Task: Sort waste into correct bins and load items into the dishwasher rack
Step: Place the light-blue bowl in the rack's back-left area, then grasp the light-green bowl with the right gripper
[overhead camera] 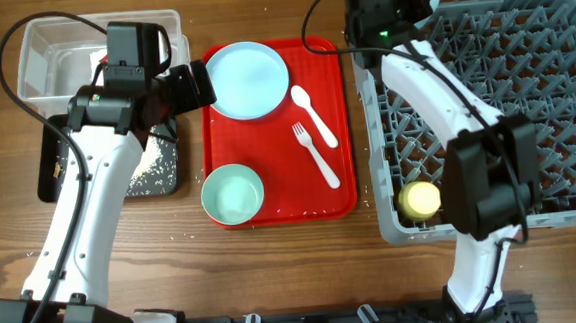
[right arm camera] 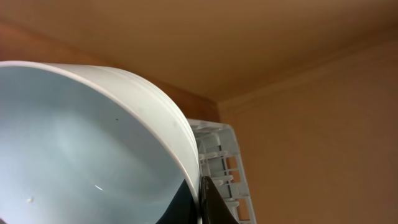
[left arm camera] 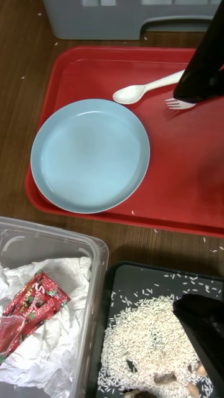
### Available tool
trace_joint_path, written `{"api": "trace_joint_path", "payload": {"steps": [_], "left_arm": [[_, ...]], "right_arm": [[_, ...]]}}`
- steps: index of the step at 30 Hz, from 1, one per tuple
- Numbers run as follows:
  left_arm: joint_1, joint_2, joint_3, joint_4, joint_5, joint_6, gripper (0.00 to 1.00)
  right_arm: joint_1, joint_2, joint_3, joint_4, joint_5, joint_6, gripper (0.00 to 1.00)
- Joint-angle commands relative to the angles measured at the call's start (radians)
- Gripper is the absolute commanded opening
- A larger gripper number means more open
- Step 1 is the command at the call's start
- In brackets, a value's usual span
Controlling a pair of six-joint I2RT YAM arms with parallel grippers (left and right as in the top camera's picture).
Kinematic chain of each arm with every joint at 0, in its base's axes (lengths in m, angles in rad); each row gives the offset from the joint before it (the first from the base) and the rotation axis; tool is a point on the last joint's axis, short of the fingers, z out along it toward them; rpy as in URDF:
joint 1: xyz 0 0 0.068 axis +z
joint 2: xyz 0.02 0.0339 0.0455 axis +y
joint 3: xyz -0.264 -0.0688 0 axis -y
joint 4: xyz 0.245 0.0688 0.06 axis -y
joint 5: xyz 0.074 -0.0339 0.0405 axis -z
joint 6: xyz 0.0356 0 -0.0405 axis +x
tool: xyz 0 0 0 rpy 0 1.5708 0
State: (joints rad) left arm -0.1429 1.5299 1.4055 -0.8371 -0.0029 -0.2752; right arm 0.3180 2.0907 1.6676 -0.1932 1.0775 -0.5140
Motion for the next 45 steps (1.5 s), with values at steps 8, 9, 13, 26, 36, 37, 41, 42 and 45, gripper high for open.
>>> {"api": "trace_joint_path", "payload": {"steps": [8,9,13,26,36,37,41,42,45], "left_arm": [[0.004,-0.002,0.008,0.003,-0.01,0.005,1.0],[0.004,-0.002,0.008,0.003,-0.01,0.005,1.0],[0.004,-0.002,0.008,0.003,-0.01,0.005,1.0],[0.004,-0.002,0.008,0.003,-0.01,0.005,1.0],[0.004,-0.002,0.008,0.003,-0.01,0.005,1.0],[0.004,-0.002,0.008,0.002,-0.01,0.005,1.0],[0.004,-0.002,0.008,0.003,-0.01,0.005,1.0],[0.004,-0.002,0.008,0.002,-0.01,0.005,1.0],[0.004,-0.002,0.008,0.003,-0.01,0.005,1.0]], "right_arm": [[0.016,0.053,0.006,-0.217,0.056,-0.003,0.04],[0.024,0.053,0.006,-0.253,0.051,0.023,0.04],[0.079,0.053,0.006,-0.28,0.042,0.023,0.05],[0.169,-0.126,0.006,-0.36,-0.369,0.26,0.96],[0.22,-0.226,-0.2,-0.554,-1.578,1.002,0.8],[0.249,-0.226,-0.264,-0.529,-1.579,1.078,0.78],[0.363,-0.224,-0.425,-0.388,-1.566,1.212,0.58],[0.389,-0.217,-0.439,-0.371,-1.53,1.241,0.58],[0.392,-0.193,-0.439,-0.36,-1.519,1.274,0.56]]}}
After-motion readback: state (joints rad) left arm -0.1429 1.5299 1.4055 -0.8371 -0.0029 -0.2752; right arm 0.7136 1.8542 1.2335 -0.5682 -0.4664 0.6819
